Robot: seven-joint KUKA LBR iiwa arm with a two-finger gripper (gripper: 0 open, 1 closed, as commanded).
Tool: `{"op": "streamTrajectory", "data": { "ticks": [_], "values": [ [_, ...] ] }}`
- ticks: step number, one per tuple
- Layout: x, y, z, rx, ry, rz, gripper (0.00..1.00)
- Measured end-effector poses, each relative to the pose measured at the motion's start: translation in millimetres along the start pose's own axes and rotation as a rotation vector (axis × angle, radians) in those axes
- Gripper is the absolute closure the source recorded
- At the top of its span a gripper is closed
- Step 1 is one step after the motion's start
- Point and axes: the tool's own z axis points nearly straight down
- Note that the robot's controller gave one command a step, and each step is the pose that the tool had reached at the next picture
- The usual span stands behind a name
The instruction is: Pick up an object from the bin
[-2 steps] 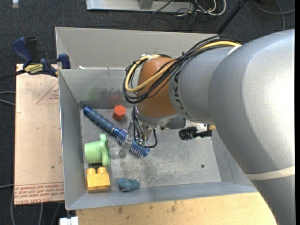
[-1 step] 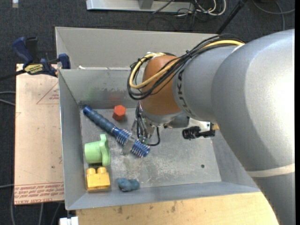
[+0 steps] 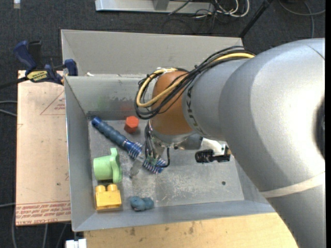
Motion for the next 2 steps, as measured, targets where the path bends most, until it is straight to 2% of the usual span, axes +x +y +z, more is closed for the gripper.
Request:
{"op": "streamTrajectory", "data": {
  "ticks": [1, 2],
  "values": [
    [-0.3, 0.5, -0.2, -0.001, -0.001, -0.001, 0.00],
    [-0.1, 0.4, 0.1, -0.001, 0.000, -0.001, 1.00]
  ]
}}
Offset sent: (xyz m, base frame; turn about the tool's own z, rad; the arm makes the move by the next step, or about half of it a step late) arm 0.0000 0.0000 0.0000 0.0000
